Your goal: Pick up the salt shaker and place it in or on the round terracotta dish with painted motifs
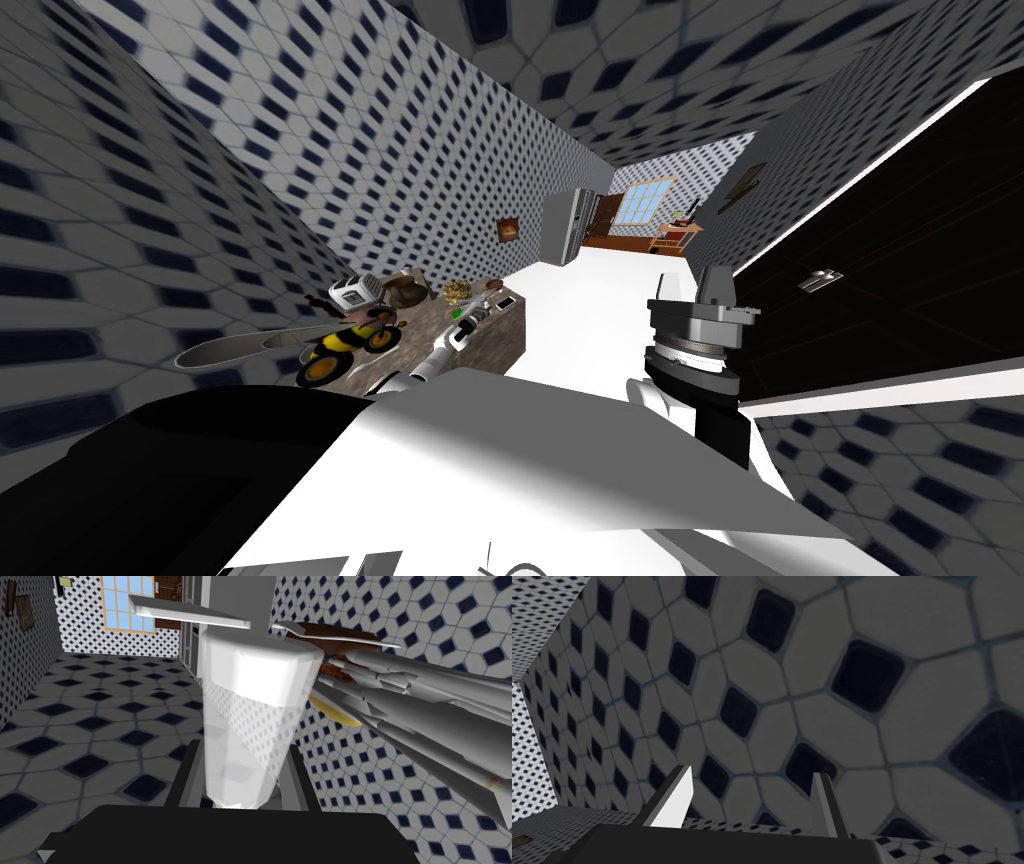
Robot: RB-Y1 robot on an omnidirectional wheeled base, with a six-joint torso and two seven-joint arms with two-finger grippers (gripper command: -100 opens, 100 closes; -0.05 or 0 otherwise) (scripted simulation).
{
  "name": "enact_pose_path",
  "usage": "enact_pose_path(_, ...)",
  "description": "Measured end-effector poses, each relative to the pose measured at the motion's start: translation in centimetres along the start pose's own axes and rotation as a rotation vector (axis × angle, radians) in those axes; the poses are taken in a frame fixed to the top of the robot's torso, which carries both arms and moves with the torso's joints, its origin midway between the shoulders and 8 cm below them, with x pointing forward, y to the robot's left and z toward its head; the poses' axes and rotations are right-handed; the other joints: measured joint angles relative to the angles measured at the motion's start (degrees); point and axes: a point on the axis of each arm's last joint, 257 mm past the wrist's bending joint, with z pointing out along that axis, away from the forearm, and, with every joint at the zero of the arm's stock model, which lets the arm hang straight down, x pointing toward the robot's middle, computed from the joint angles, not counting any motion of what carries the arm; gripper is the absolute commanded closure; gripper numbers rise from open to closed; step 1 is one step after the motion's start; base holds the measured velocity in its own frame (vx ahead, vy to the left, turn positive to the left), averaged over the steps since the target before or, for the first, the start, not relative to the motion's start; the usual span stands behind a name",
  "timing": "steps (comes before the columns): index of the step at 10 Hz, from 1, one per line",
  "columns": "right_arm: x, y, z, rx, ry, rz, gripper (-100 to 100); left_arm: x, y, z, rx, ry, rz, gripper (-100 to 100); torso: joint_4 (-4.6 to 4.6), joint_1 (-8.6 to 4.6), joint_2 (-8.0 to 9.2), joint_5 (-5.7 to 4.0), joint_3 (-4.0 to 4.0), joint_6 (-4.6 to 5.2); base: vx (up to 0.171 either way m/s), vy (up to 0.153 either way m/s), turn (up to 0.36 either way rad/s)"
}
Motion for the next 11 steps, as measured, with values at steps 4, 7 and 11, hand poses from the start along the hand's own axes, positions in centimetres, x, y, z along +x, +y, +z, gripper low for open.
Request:
enact_pose_path(4, 0.0, 0.0, 0.0, 0.0, 0.0, 0.0, 0, 0.3, -0.3, -0.4, 0.002, 0.001, -0.001, 100, -0.04, 0.03, -0.12, 0.0, -0.07, -0.04, 0.039, 0.006, 0.022)
enact_pose_path(7, 0.0, 0.0, 0.0, 0.0, 0.0, 0.0, 0, 1.1, -1.0, -2.3, 0.008, 0.007, 0.003, 100, -0.22, 0.14, -0.24, 0.06, -0.22, -0.14, 0.06, 0.01, 0.027)
enact_pose_path(11, 0.0, 0.0, 0.0, 0.0, 0.0, 0.0, 0, 1.7, -2.1, -4.3, 0.017, 0.011, 0.007, 100, -0.38, 0.27, -0.22, 0.16, -0.29, -0.22, 0.047, 0.005, 0.026)
